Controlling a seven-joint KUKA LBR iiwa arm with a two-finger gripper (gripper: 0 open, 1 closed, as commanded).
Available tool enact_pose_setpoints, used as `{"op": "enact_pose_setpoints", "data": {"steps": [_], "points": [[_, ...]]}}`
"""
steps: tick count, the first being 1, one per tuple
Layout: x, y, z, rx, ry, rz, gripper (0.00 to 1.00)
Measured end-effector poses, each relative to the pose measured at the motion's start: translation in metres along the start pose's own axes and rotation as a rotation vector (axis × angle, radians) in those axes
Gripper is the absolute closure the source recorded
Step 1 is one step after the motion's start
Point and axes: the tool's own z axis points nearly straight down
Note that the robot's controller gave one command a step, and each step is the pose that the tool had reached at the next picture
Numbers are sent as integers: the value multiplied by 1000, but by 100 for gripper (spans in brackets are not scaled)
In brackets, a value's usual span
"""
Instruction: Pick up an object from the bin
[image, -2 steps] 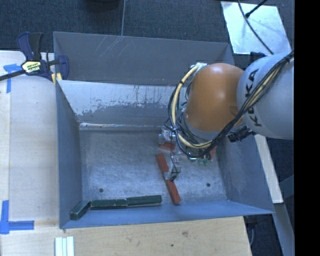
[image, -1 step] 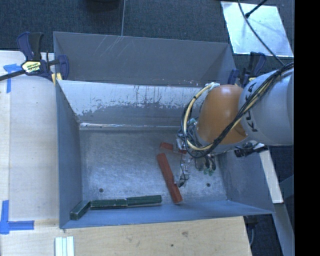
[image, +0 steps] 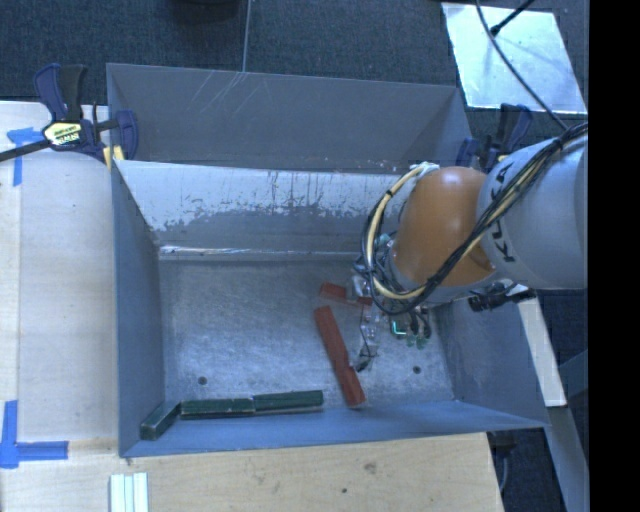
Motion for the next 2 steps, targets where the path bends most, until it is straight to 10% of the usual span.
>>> {"op": "enact_pose_setpoints", "data": {"steps": [1,2], "points": [[-38,-21,-37,0,-5,59,0],[-51,-30,8,1,3,256,0]]}}
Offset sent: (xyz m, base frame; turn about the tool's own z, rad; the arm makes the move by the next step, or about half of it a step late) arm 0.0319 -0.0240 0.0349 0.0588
